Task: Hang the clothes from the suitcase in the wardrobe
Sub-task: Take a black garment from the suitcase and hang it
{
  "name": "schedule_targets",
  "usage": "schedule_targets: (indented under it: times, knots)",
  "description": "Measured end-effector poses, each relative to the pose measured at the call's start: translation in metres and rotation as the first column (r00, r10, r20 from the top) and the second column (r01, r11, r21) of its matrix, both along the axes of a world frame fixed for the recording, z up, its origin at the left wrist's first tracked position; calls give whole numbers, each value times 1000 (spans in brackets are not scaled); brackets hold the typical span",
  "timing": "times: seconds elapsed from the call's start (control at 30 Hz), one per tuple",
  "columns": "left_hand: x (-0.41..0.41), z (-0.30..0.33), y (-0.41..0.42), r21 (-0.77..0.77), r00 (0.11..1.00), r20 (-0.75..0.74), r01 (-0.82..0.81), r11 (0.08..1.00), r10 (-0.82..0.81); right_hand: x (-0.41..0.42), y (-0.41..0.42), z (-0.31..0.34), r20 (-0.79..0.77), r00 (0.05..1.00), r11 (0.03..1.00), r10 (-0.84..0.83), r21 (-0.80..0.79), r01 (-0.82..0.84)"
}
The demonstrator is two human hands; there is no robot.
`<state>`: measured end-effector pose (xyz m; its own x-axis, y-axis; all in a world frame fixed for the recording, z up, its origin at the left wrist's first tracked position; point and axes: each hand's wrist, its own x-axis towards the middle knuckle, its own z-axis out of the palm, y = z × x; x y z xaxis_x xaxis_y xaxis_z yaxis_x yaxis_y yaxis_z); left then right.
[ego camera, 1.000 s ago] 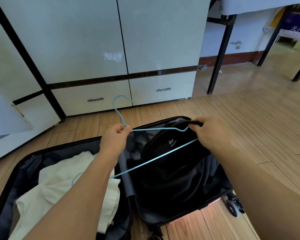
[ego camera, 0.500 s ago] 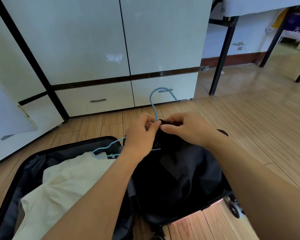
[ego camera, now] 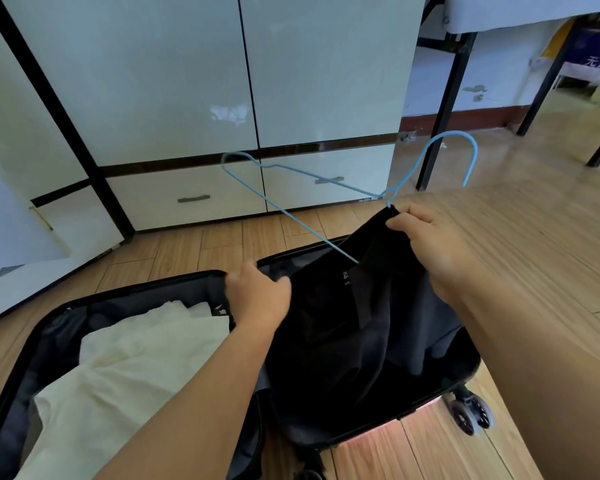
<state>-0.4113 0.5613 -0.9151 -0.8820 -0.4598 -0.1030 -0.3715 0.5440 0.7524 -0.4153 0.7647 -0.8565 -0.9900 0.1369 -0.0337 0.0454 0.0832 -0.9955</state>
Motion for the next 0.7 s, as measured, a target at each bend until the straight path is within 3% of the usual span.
schedule_targets:
  times: [0.1, 0.2, 0.3, 0.37, 0.4, 0.47, 0.5, 0.53, 0.63, 0.7]
  knots:
    - [2, -24, 12, 197, 980, 167, 75, 978, -109, 2, -5, 2, -24, 999, 989, 38, -140, -41]
    - [3, -41, 18, 124, 961, 233, 124, 984, -150, 3, -11, 5, -84, 994, 980, 76, -178, -90]
    - [4, -56, 12, -92, 940, 282, 228, 969, -194, 1, -10, 2, -142, 987, 992, 79, -82, -92]
    - [-1, -64, 4, 32, 956, 272, 102, 994, -107, 0, -4, -2, -185, 981, 997, 54, 59, -44]
    - [-4, -63, -1, 272, 967, 254, -54, 961, -17, 0, -1, -4, -204, 978, 988, 38, 152, -7]
    - [-11, -58, -11, 705, 958, 266, -272, 655, 110, 3, 4, -8, -232, 972, 936, 35, 349, 50]
    - [-14, -52, -16, 802, 951, 282, -305, 514, 124, 5, 5, -10, -228, 972, 908, 49, 415, 52]
    - [-16, -46, -21, 835, 947, 290, -320, 447, 137, 7, 5, -12, -208, 976, 891, 64, 453, 38]
    - [-22, -31, -32, 865, 953, 268, -302, 401, 139, 9, 2, -17, -149, 986, 851, 78, 525, 12]
    - [-23, -23, -36, 866, 967, 236, -252, 431, 91, 8, 0, -20, -124, 991, 850, 39, 525, 32]
